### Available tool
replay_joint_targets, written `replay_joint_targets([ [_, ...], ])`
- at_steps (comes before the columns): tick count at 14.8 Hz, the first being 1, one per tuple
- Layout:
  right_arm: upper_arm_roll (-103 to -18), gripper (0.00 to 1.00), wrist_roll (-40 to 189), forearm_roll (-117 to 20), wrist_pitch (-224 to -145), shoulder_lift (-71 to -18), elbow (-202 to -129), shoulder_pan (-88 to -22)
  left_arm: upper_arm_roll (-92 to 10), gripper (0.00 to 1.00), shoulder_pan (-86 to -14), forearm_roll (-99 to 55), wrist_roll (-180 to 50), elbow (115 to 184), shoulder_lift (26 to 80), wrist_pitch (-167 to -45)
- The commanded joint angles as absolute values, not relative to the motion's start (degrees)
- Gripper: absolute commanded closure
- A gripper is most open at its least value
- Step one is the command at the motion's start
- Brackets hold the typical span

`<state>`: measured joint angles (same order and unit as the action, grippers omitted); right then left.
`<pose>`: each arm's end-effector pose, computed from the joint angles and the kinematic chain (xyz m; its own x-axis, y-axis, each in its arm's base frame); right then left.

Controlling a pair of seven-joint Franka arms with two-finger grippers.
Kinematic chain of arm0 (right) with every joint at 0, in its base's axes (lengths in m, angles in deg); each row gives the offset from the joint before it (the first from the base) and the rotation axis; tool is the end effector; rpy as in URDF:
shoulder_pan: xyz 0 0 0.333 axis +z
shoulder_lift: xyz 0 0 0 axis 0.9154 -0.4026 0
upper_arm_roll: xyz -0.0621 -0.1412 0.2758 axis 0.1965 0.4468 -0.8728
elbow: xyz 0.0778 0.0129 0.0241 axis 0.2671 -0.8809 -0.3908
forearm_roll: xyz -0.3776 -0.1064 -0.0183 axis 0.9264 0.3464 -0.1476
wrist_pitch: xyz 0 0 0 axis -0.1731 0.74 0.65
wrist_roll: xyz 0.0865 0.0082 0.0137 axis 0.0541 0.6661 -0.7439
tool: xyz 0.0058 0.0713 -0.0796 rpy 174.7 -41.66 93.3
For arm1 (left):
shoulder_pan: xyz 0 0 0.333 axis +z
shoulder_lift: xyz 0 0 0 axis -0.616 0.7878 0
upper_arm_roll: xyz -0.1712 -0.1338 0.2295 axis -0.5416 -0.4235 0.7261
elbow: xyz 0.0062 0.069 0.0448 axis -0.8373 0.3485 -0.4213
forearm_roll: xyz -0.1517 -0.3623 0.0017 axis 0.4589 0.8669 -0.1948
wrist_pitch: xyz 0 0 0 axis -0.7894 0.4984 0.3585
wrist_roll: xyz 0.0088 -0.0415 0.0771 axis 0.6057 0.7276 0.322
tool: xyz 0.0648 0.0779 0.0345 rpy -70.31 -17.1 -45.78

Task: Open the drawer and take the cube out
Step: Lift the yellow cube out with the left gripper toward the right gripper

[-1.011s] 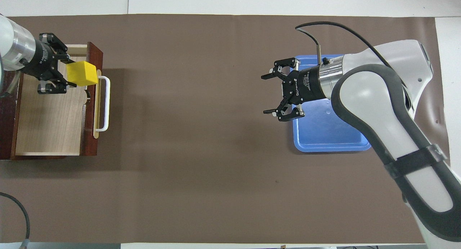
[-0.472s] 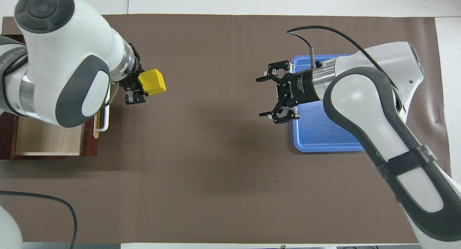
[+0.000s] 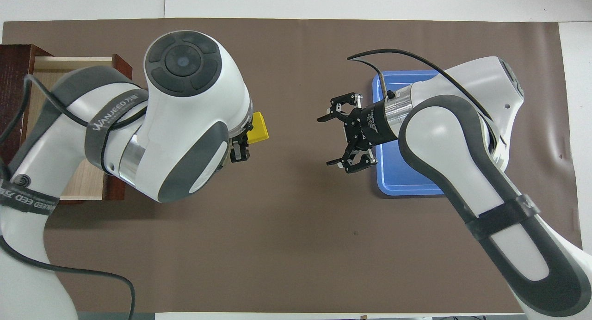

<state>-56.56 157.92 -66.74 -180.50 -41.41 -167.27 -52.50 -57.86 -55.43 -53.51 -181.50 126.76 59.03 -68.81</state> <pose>0.5765 0.2252 0.4298 0.1122 -0.7007 -0.7046 -0.9852 -0.1709 0.0131 0.5301 -0.3621 0.5202 -0.0667 0.9977 0.0110 0.9976 0.0665 0.0196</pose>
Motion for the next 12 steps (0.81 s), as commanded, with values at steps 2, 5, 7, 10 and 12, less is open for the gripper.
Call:
replay_joint_targets([
  [2,-56.45,0.00,157.63,-65.62,-180.30,-41.26,-167.98,-52.64,-59.15,1.00,-55.69,-54.61,-184.47,129.02,59.96,-73.23],
  [5,-56.45,0.00,158.07,-65.62,-180.30,-41.08,-168.42,-52.64,-59.50,1.00,-55.69,-54.61,-184.57,129.03,60.22,-74.64],
  [7,-56.45,0.00,159.30,-65.62,-180.56,-41.08,-168.42,-52.55,-59.85,1.00,-55.77,-54.61,-184.92,128.68,60.49,-75.53],
  [10,-56.45,0.00,160.88,-65.62,-181.53,-41.08,-168.42,-51.07,-61.69,1.00,-55.69,-54.52,-185.53,127.72,61.27,-75.09],
  [12,-56.45,0.00,161.32,-65.62,-181.88,-41.08,-168.77,-50.79,-62.65,1.00,-55.77,-54.87,-185.89,126.75,63.11,-74.65],
])
